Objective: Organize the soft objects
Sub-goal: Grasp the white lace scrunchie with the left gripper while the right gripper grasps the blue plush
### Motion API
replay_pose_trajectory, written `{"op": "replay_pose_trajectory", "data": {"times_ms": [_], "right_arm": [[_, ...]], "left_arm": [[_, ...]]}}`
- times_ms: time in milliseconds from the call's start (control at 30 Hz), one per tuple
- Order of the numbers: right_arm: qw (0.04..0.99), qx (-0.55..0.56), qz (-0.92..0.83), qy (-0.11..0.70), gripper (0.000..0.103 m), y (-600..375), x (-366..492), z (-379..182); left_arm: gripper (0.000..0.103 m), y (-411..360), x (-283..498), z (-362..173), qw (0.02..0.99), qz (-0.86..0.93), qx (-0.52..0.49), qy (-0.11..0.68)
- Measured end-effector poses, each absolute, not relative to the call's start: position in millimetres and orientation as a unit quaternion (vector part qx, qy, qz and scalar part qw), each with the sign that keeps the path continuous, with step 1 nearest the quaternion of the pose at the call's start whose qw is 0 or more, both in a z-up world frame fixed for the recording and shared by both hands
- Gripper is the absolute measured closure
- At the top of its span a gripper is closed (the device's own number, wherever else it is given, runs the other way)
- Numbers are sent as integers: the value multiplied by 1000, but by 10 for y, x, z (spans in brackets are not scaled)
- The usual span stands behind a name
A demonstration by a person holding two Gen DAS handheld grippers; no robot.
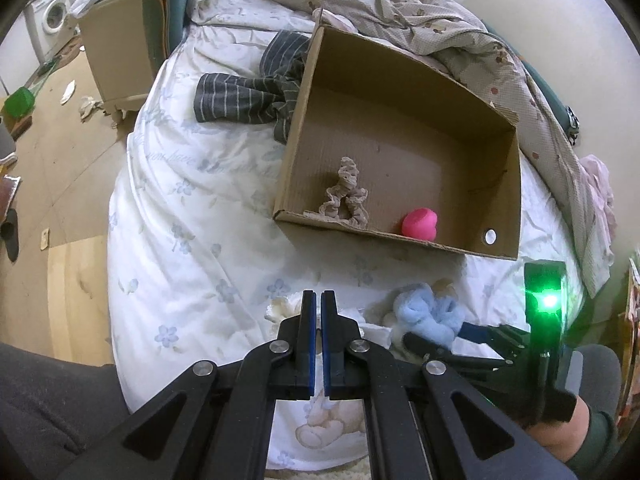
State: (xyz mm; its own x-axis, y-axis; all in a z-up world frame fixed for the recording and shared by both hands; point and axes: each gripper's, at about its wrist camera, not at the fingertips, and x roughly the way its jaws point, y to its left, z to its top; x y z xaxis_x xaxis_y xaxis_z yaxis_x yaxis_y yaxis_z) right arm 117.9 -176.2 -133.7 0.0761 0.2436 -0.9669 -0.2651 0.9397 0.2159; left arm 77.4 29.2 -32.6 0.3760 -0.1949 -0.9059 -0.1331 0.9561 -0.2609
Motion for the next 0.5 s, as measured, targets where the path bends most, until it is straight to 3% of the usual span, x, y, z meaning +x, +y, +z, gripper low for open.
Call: {"op": "replay_pose_trajectory", "data": {"times_ms": [33, 67, 100, 133, 400, 500], "right_arm": [[737, -13, 178, 652, 55, -1750, 1170, -1314], [740, -10, 186, 646, 60, -1749, 1162, -1276], [744, -10, 194, 640, 72, -1745, 1155, -1234], [748, -16, 197, 634, 75, -1743, 1145, -1190], [755, 137, 256, 587, 80, -2115, 1136, -714], [762, 125, 241, 588, 80, -2141, 1130, -731]], "left_arm": [[100, 288, 781, -334, 816, -18, -147, 559], [100, 283, 791, -343, 816, -17, -146, 560], [100, 277, 795, -345, 816, -16, -145, 560], [100, 272, 800, -349, 816, -15, -145, 559], [100, 321, 795, -345, 816, -12, -158, 556], [100, 336, 799, -353, 818, -6, -154, 554]]}}
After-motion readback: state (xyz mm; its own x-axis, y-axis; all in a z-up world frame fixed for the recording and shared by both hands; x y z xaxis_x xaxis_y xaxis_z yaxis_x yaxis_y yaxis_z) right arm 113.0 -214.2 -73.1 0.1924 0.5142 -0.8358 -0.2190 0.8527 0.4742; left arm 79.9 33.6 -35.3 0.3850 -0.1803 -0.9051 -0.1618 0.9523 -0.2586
